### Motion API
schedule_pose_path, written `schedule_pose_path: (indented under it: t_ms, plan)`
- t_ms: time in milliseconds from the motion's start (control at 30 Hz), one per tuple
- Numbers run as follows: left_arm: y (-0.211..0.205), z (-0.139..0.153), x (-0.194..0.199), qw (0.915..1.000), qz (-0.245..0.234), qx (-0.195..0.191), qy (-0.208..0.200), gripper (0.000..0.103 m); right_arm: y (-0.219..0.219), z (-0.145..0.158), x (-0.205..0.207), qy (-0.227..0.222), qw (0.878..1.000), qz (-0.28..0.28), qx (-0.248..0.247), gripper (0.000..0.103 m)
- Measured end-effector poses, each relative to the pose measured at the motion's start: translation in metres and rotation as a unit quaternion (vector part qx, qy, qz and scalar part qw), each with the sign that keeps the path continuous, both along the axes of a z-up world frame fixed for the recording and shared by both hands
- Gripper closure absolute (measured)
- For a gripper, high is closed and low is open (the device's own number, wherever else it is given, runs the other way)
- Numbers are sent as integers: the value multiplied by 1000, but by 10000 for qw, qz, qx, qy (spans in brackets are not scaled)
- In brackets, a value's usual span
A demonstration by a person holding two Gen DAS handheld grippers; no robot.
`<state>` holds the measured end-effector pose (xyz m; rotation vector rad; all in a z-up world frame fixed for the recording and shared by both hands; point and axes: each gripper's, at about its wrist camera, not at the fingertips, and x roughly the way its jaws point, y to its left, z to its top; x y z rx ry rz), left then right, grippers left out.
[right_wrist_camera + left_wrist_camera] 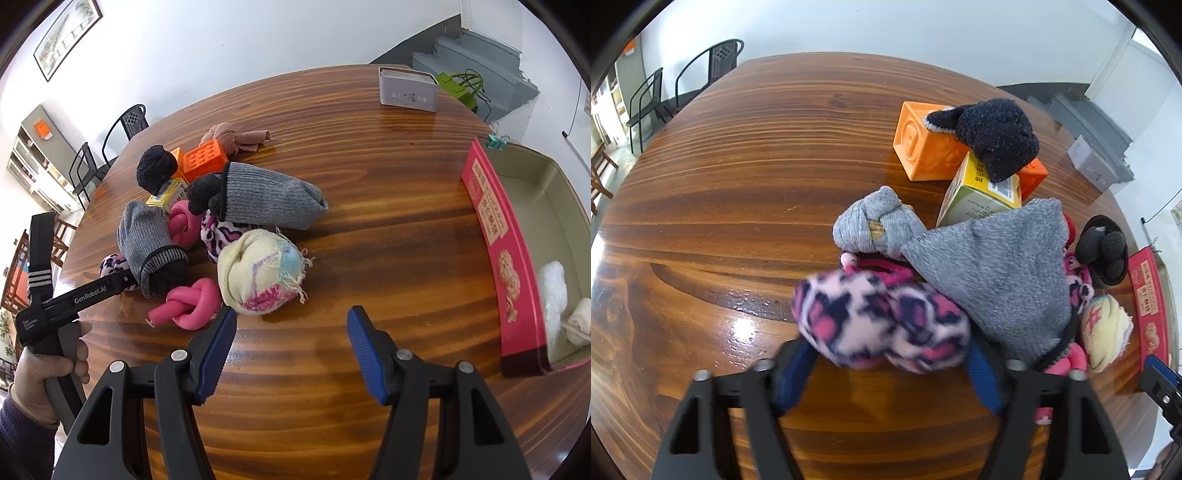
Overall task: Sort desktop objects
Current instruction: 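Grasp the pink-leopard fleece with the left tool while the right tool grasps the cream yarn ball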
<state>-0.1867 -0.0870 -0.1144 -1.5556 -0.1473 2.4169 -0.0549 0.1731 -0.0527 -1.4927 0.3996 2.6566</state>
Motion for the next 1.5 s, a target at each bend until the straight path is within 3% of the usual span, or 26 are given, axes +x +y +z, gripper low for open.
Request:
schedule_pose_path:
  t_ms: [467, 833, 967, 1000, 1167, 1500]
  plan:
    - [-17, 40, 40, 9993, 131, 309, 145, 42, -20, -19, -44, -30, 9991, 413, 105, 36]
    - [-6, 61, 73, 9989, 126, 394, 198, 42, -20, -42, -62, -242, 9980, 585, -23, 28]
    - [0, 65, 83, 9990, 127, 353, 224, 42, -16, -45, -58, -303, 9980, 548, -1, 30]
    - [1, 66, 85, 9991, 131, 342, 230, 42, -15, -45, -55, -320, 9979, 566, -30, 37]
    - [11, 72, 96, 9991, 139, 307, 251, 42, -10, -41, -40, -322, 9974, 640, -125, 37]
    - [60, 88, 119, 9983, -227, 373, 382, 42, 22, 4, 13, 194, 9987, 459, -120, 37]
